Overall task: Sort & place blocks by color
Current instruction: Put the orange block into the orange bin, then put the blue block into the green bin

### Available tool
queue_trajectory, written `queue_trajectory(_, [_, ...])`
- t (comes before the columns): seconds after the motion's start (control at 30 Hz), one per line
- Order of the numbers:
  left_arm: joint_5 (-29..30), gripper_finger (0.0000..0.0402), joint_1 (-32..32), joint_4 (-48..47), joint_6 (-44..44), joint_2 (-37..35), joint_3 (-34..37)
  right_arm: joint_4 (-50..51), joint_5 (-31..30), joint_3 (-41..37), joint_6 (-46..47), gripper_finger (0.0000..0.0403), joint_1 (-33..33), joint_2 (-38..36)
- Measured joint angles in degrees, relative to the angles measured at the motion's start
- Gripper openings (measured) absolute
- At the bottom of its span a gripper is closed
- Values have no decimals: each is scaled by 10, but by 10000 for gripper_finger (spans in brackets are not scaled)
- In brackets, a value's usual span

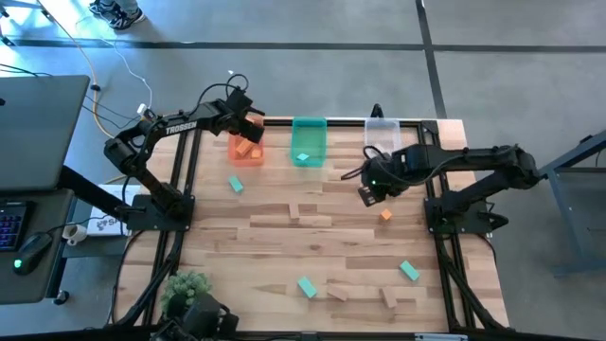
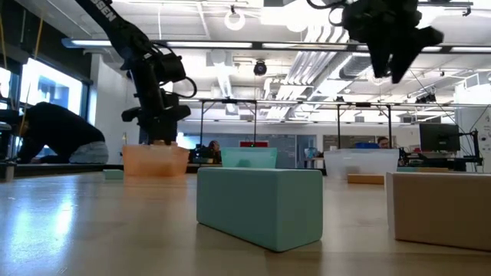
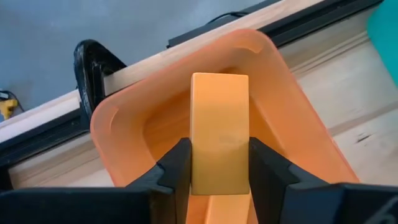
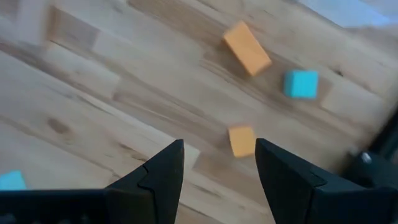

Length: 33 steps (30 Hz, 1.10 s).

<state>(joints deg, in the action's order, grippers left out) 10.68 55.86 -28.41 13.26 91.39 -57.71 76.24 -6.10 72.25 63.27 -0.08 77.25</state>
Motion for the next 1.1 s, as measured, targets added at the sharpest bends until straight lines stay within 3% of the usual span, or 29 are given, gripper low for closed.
queue_trajectory(0.2, [0,113,0,3,-37,0,0,56,-41,0,79,185,33,0])
queue_trajectory(0.43, [3,137,0,10,-54,0,0,73,-57,0,97,195,48,0])
queue_trajectory(0.87, [1,177,0,15,-64,0,0,109,-107,0,139,203,45,0])
queue_trajectory(1.1, [-1,183,0,14,-65,-2,0,113,-111,0,118,203,4,0])
